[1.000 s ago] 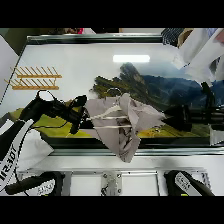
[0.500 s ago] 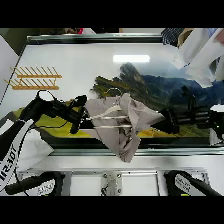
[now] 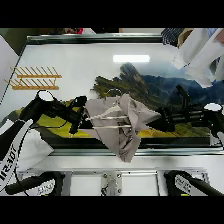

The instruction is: Fold the clothes and pants, and hang the long-sleeved shirts on hangers.

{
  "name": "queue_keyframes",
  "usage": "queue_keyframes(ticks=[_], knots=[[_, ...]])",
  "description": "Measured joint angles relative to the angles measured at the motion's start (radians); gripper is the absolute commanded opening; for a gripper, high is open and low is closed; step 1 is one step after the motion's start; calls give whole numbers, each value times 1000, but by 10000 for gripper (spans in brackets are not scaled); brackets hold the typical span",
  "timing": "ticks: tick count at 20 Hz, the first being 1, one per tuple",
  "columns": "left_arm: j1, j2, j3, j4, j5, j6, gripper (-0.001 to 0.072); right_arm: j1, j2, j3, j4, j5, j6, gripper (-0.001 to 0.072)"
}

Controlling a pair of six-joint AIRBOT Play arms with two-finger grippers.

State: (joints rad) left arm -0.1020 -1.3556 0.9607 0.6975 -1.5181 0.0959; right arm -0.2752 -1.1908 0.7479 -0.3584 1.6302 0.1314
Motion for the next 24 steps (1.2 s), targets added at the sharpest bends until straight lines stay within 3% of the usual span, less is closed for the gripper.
queue_keyframes(ticks=[14, 15, 17, 20, 24], knots=[[0, 0, 0, -10, 0, 0, 14, 3, 0, 0, -46, -3, -8, 579], [0, 0, 0, -11, 0, 1, 14, 3, 0, 0, -50, -3, -17, 552], [0, 0, 0, -11, 0, 1, 14, 4, 0, 0, -58, -3, -40, 200], [0, 0, 0, -10, 0, 1, 14, 4, 0, 0, -62, 1, -96, 13], [0, 0, 0, -10, 1, 0, 14, 4, 1, 0, -64, 5, -225, 12]])
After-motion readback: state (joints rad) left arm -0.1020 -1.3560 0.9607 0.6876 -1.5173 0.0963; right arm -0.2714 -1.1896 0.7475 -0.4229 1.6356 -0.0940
